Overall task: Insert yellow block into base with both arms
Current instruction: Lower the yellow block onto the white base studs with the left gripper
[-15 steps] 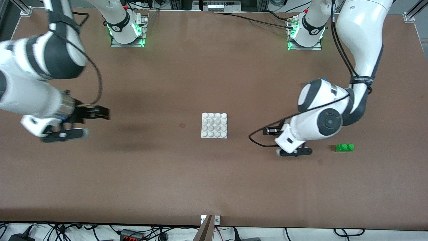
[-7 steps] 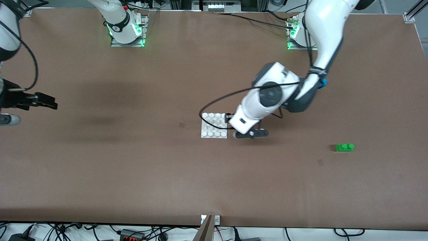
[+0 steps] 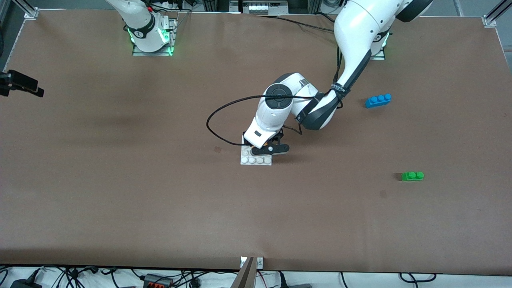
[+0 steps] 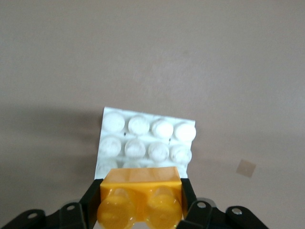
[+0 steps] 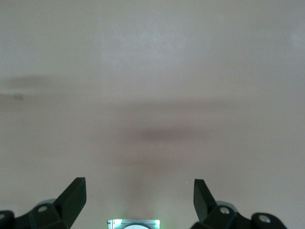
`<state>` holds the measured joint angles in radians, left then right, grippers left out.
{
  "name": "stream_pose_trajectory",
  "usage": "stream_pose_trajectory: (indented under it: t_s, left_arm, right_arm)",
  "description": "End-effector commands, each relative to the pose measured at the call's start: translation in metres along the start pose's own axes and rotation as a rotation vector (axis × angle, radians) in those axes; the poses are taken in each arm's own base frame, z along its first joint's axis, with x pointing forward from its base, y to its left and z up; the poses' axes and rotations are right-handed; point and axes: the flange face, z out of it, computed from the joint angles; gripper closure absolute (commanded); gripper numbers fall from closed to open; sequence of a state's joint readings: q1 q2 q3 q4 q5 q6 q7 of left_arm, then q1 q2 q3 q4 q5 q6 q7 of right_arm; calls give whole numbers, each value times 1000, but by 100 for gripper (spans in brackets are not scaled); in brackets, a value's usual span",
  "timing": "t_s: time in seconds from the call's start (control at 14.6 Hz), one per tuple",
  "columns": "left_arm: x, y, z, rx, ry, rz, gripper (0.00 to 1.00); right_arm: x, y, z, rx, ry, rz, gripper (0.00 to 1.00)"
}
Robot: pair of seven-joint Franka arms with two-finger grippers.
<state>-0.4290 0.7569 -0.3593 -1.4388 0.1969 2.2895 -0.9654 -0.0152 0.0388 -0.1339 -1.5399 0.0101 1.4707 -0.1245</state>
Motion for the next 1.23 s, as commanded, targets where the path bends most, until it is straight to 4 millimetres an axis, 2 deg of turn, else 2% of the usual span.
stream_pose_trajectory:
  t_s: [0.0, 0.34, 0.55, 0.82, 1.17]
  left_arm:
    - [-3, 4, 18, 28, 66, -1, 33]
    - [-22, 11, 38, 55, 78, 18, 33]
    - [-32, 7, 50, 96, 98, 70, 33]
    - [-38, 8, 57, 103, 95, 73, 33]
    - [-49, 13, 69, 114, 107, 122, 33]
  right_arm:
    - [-18, -7, 12, -6, 16, -21, 0]
    - [-11, -11, 14, -21, 21, -31, 0]
    - [-9, -10, 14, -25, 37, -30, 0]
    - [-8, -18, 14, -26, 36, -44, 0]
    - [-6, -16, 16, -25, 34, -36, 0]
